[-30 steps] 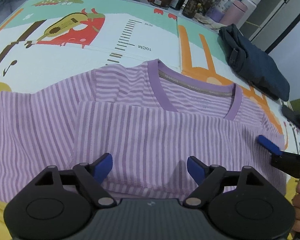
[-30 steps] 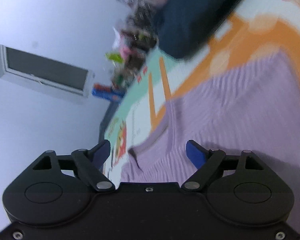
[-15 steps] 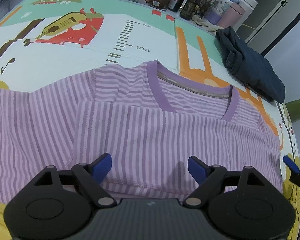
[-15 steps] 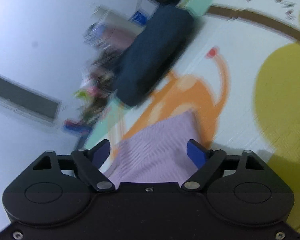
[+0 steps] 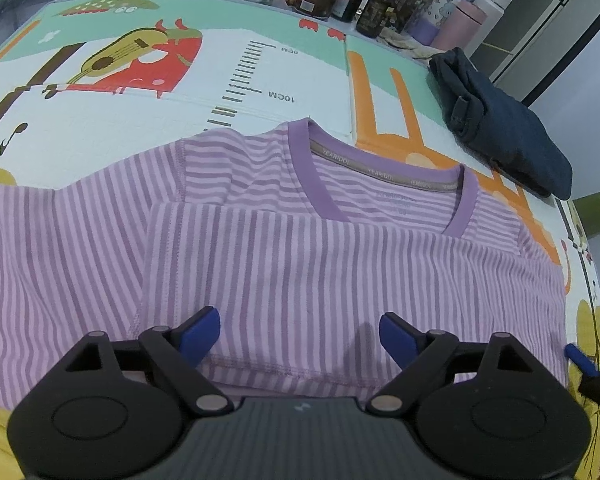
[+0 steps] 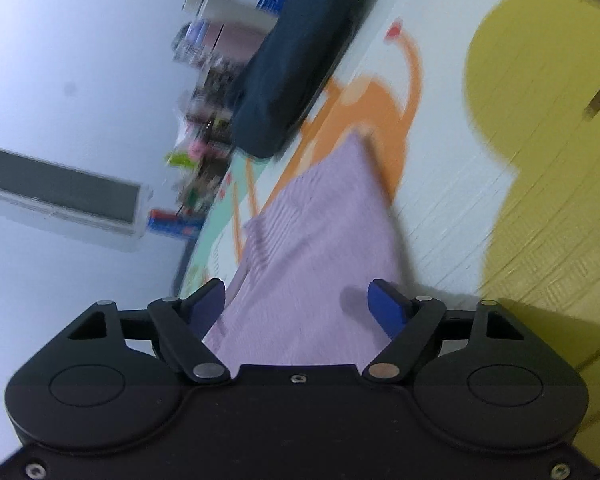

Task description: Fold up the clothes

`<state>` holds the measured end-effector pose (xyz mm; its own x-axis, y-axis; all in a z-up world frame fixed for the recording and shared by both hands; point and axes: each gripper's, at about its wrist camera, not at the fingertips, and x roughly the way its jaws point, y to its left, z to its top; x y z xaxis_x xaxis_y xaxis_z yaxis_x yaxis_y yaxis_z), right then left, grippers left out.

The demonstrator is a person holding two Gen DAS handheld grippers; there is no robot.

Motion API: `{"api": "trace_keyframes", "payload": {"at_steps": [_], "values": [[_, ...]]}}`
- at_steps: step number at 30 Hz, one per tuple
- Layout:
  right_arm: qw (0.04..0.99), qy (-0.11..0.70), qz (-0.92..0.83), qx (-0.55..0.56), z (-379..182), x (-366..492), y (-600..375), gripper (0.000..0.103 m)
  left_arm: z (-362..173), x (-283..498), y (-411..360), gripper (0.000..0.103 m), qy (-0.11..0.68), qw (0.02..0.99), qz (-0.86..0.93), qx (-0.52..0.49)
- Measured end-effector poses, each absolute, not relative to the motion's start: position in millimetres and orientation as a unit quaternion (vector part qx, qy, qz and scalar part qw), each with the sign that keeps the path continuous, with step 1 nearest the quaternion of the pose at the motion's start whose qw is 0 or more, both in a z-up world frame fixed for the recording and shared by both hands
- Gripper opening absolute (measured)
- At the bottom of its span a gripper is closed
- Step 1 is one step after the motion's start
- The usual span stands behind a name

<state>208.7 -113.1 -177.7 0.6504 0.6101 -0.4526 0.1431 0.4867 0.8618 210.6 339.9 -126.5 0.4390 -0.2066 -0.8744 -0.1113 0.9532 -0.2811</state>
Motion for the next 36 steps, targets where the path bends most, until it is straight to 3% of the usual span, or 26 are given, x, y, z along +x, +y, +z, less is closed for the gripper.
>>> {"api": "trace_keyframes", "payload": {"at_steps": [11,14,18,27,36], "values": [[0.771,0.414,0.147,0.461,-177.3,214.0,-81.0,0.085,-122.6,199.6,344.5,0.088,0.520,0.840,-0.036,-0.150],[0.782,0.399,0.150,0.454,-164.6,212.6,-79.0,0.089,-116.6,195.2,356.6,0.078,0.512,0.835,-0.051,-0.196],[0.743,0.410,0.232,0.475,-164.9,234.1,-36.9,0.089,-109.0,204.2,360.8,0.076,0.501,0.829,-0.069,-0.237],[0.696,0.422,0.241,0.529,-198.5,269.5,34.1,0.089,-108.0,245.4,315.4,0.078,0.497,0.848,-0.046,-0.179],[0.763,0.418,0.187,0.455,-182.8,285.5,31.6,0.089,-121.5,241.6,334.3,0.069,0.500,0.847,-0.002,-0.181]]}}
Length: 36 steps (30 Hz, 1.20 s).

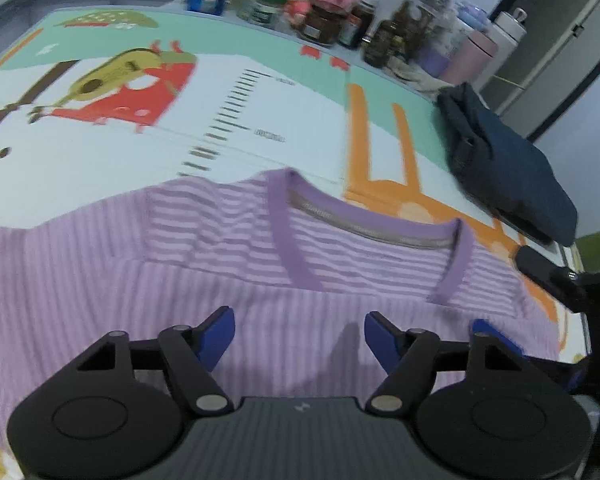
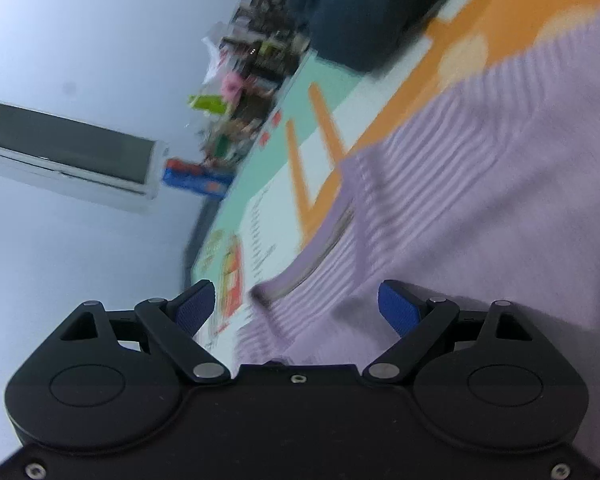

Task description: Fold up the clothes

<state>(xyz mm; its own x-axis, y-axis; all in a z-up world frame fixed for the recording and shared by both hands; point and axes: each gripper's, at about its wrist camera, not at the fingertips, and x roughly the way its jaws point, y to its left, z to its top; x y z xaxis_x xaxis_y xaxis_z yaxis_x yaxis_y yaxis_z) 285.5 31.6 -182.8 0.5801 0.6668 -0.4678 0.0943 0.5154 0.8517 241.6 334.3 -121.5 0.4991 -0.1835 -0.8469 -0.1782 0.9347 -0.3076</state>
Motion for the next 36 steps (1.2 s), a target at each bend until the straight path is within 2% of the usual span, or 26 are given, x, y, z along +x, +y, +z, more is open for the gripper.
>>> {"api": "trace_keyframes", "payload": {"at_steps": [10,17,21,25,28,32,36], "values": [[0.818,0.387,0.100,0.412,-153.5,261.4,-23.9,0.089,-116.8,213.2,372.1,0.068,0.497,0.847,0.029,-0.187],[0.727,0.444,0.257,0.457,-166.0,240.5,27.8,0.089,-112.3,202.2,381.1,0.068,0.500,0.843,0.044,-0.196],[0.739,0.458,0.227,0.439,-175.2,234.5,20.7,0.088,-104.8,197.0,389.3,0.073,0.501,0.842,0.073,-0.186],[0.760,0.437,0.175,0.449,-168.8,228.2,-13.6,0.088,-95.7,179.9,413.3,0.073,0.488,0.841,0.094,-0.214],[0.761,0.421,0.176,0.462,-161.4,226.5,-28.4,0.094,-90.0,159.6,430.0,0.074,0.478,0.837,0.110,-0.243],[0.705,0.436,0.269,0.490,-165.1,236.9,3.4,0.094,-86.4,134.2,439.0,0.074,0.476,0.831,0.132,-0.255],[0.681,0.469,0.310,0.470,-170.9,253.6,58.0,0.094,-87.5,116.9,442.0,0.074,0.477,0.829,0.136,-0.259]]}}
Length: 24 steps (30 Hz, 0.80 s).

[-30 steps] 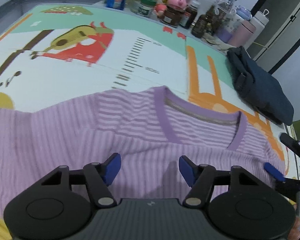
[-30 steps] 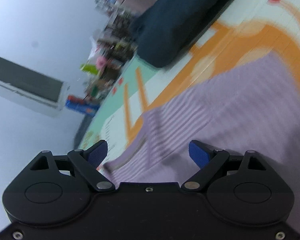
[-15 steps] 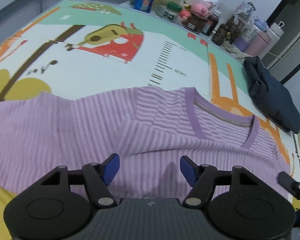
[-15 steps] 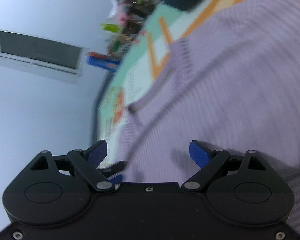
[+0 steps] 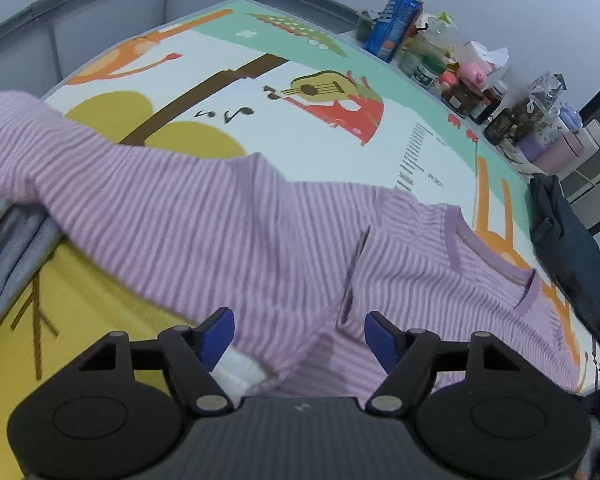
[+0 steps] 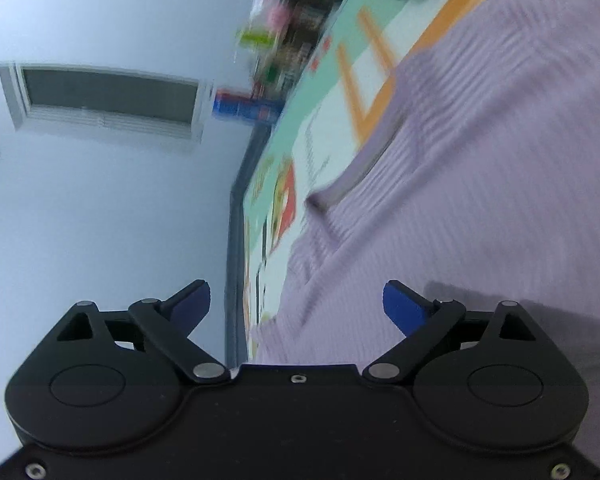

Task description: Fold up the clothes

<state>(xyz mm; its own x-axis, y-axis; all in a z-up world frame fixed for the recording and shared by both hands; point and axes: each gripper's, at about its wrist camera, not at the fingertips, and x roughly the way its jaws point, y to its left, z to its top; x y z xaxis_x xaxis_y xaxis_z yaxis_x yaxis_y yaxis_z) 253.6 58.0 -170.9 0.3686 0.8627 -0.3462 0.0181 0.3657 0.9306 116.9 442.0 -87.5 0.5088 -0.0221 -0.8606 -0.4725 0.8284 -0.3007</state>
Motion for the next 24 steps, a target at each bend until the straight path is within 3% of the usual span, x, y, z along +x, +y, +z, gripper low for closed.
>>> {"api": "trace_keyframes", "payload": {"at_steps": [7,13,17,24], "values": [[0.677,0.504,0.316,0.433,-183.2,282.9,113.1,0.091,-97.4,116.1,455.6,0.074,0.485,0.828,0.108,-0.259],[0.757,0.447,0.189,0.436,-160.7,280.8,77.9,0.092,-89.4,97.2,500.2,0.074,0.470,0.833,0.106,-0.271],[0.741,0.438,0.213,0.462,-157.2,257.6,92.8,0.093,-72.1,69.3,544.3,0.074,0.436,0.838,0.126,-0.303],[0.726,0.451,0.239,0.462,-165.0,229.2,159.6,0.092,-55.3,19.2,619.7,0.085,0.377,0.825,0.171,-0.386]]}}
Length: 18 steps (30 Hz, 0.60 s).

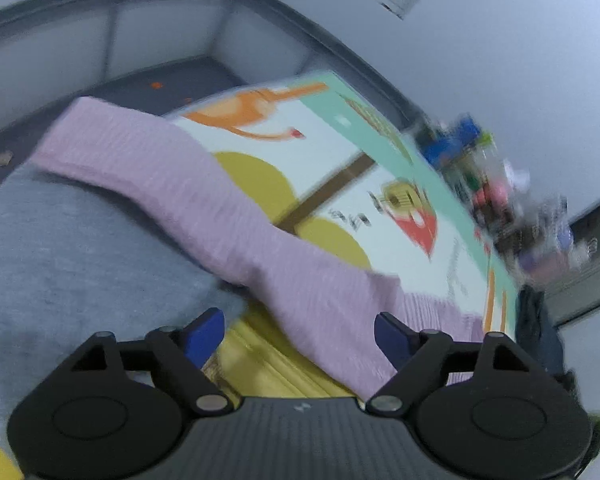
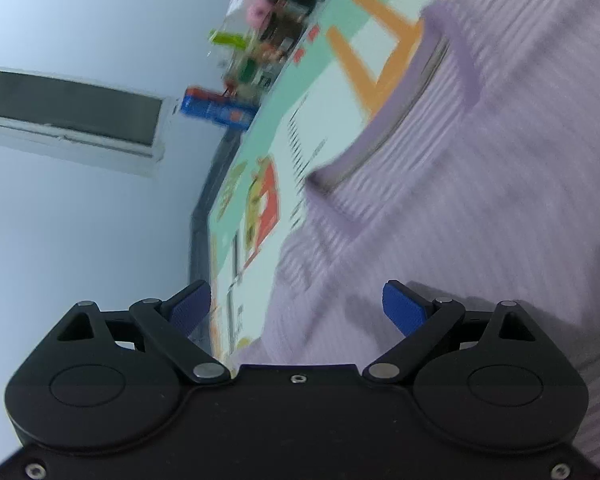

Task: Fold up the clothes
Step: 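Bring the left gripper to the other sleeve hanging over the mat edge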

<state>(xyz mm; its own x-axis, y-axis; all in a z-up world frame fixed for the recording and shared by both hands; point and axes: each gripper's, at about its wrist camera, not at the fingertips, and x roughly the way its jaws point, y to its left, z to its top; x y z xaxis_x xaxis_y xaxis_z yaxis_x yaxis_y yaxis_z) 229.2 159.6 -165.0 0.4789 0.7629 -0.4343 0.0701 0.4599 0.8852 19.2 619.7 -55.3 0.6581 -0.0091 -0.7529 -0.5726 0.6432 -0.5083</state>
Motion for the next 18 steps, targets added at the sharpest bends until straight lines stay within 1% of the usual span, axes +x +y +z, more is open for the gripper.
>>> {"api": "trace_keyframes", "payload": {"at_steps": [2,5,8,12,15,18], "values": [[0.726,0.459,0.271,0.434,-156.8,220.4,190.5,0.092,-58.8,12.0,634.0,0.085,0.371,0.815,0.182,-0.406],[0.739,0.478,0.327,0.345,-137.9,207.3,252.8,0.092,-63.7,7.6,646.0,0.085,0.362,0.807,0.185,-0.429],[0.721,0.499,0.371,0.306,-134.7,198.8,305.5,0.091,-62.4,17.0,644.7,0.085,0.355,0.813,0.167,-0.430],[0.678,0.528,0.369,0.354,-159.4,199.2,339.6,0.091,-58.0,40.7,636.0,0.085,0.345,0.825,0.136,-0.427],[0.654,0.526,0.366,0.402,-176.3,206.7,347.6,0.093,-55.6,63.7,629.3,0.085,0.343,0.835,0.131,-0.409],[0.645,0.520,0.356,0.431,-183.8,217.2,349.2,0.091,-64.1,81.6,634.3,0.085,0.354,0.833,0.164,-0.393]]}}
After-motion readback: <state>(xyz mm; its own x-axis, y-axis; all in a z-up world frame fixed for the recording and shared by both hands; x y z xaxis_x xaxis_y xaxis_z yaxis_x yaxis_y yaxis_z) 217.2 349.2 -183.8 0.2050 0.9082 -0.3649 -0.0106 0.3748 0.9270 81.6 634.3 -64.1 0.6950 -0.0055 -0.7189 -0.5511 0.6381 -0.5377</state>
